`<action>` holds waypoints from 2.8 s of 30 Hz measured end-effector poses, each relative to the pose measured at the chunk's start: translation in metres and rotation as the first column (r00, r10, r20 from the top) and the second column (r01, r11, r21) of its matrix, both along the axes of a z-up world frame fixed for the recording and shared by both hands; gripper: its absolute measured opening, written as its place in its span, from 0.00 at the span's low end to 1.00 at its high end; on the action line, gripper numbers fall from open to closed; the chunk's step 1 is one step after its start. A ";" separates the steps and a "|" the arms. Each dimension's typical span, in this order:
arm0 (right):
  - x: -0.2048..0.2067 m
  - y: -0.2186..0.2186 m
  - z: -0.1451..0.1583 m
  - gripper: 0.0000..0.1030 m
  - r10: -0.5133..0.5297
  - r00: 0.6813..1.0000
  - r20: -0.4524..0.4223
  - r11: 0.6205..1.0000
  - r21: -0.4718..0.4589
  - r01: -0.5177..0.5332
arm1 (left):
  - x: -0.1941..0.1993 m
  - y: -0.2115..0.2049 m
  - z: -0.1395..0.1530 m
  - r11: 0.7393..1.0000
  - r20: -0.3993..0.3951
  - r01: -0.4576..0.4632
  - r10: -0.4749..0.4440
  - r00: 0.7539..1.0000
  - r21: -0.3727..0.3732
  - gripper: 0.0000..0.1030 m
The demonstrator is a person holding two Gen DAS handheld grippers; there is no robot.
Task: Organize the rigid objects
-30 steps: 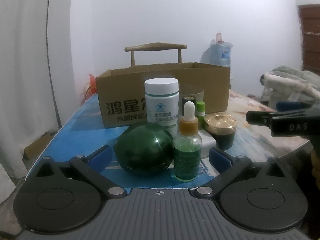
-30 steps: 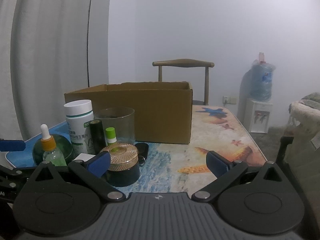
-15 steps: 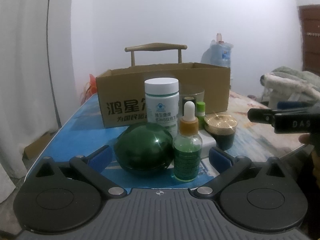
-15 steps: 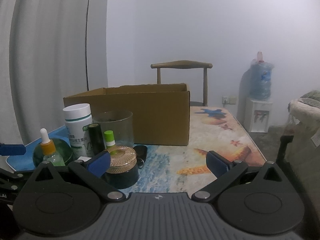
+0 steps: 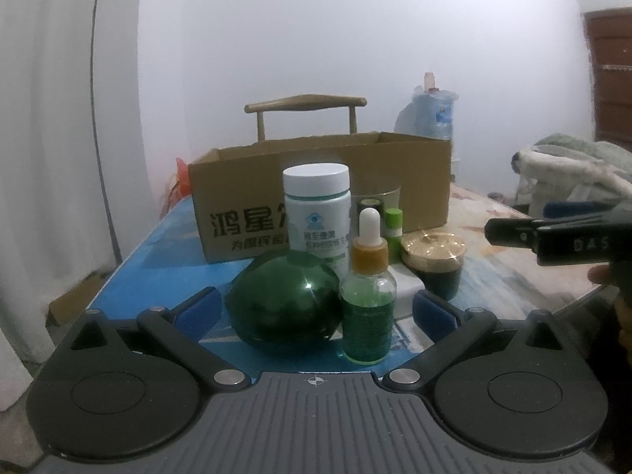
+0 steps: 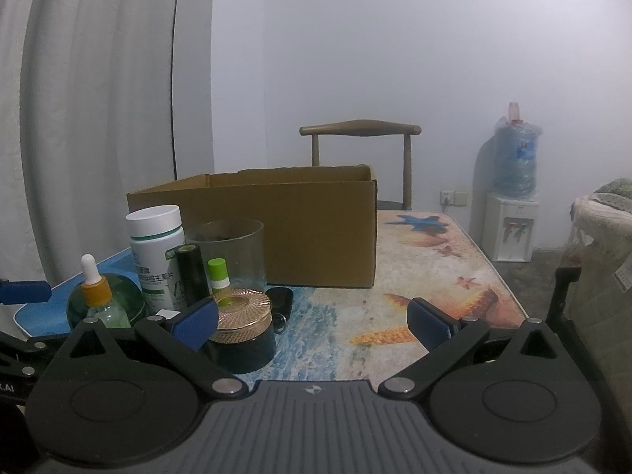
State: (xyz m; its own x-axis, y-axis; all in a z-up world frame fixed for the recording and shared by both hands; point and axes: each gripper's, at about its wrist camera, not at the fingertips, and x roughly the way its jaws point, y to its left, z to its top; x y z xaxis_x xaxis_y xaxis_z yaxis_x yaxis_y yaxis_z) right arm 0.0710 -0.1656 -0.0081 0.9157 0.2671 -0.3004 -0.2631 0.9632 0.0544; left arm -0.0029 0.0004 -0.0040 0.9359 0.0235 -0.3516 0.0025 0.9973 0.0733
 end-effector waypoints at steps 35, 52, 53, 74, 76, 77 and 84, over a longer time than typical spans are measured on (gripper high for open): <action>-0.003 0.001 0.002 1.00 0.055 0.998 0.012 0.998 0.018 -0.055 | -0.008 -0.002 -0.001 0.999 0.051 0.052 -0.052 0.997 -0.001 1.00; -0.007 0.003 0.005 1.00 0.114 0.993 0.024 0.993 0.042 -0.115 | -0.003 -0.004 -0.006 0.999 0.011 0.052 -0.052 0.999 0.008 0.89; -0.007 0.004 0.004 1.00 0.115 0.993 0.023 0.993 0.034 -0.116 | -0.003 -0.003 -0.006 0.999 0.013 0.047 -0.047 0.999 0.005 0.88; -0.018 0.016 0.008 1.00 0.242 0.970 0.039 0.966 0.089 -0.244 | -0.003 -0.016 -0.009 0.984 0.010 0.177 -0.177 0.984 0.005 0.53; -0.020 0.017 0.009 1.00 0.256 0.966 0.046 0.962 0.087 -0.259 | -0.003 -0.017 -0.011 0.985 0.005 0.175 -0.175 0.985 0.009 0.51; -0.021 0.018 0.009 1.00 0.263 0.964 0.047 0.960 0.089 -0.267 | -0.003 -0.017 -0.011 0.984 0.005 0.175 -0.175 0.985 0.011 0.51; -0.023 0.029 0.009 1.00 0.339 0.940 0.043 0.938 0.068 -0.341 | 0.000 -0.019 -0.014 0.988 -0.008 0.150 -0.150 0.989 0.026 0.33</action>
